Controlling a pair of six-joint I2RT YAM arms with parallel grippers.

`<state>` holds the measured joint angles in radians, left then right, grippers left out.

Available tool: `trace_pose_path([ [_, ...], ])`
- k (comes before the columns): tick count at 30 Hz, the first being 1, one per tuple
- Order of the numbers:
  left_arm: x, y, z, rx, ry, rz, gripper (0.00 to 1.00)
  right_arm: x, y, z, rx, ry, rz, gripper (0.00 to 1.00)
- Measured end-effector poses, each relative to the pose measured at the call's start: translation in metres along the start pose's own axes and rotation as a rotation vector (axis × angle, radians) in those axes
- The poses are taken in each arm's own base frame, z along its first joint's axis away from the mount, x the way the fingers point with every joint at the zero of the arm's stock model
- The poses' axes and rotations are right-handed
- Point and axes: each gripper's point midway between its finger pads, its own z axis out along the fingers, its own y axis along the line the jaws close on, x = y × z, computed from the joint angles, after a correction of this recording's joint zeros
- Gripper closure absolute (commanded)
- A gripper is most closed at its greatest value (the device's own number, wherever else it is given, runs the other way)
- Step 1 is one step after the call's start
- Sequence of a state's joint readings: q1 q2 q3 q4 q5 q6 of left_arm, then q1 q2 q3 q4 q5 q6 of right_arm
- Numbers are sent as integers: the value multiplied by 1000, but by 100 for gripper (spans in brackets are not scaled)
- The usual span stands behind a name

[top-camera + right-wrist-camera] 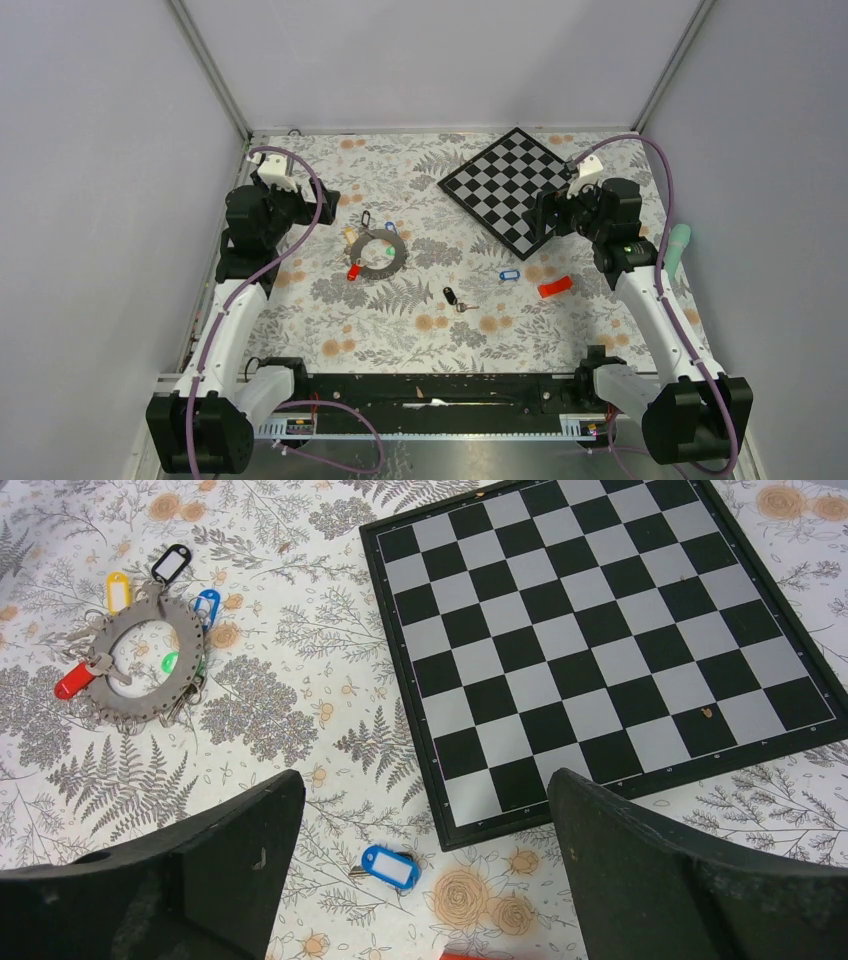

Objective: Put the keys on the keyring

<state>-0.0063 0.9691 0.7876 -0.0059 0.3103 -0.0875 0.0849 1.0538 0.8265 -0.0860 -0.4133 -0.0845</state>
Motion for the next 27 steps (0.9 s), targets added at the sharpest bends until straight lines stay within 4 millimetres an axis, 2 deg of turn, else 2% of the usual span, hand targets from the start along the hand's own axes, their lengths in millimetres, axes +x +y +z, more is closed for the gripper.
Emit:
trace_pose_path([
  [11, 3, 1, 0, 0, 12, 5, 1, -2, 0, 0, 0, -8, -3, 1],
  [18, 20, 4, 3, 7, 124, 47, 1, -1, 1, 0, -5, -2, -7, 1],
  [24, 23, 1, -7, 56, 213, 160, 1, 4, 15, -8, -95, 65, -63, 1],
  [27, 37, -9, -18, 134, 277, 225, 1, 2, 28, -13, -177, 77, -106, 1],
])
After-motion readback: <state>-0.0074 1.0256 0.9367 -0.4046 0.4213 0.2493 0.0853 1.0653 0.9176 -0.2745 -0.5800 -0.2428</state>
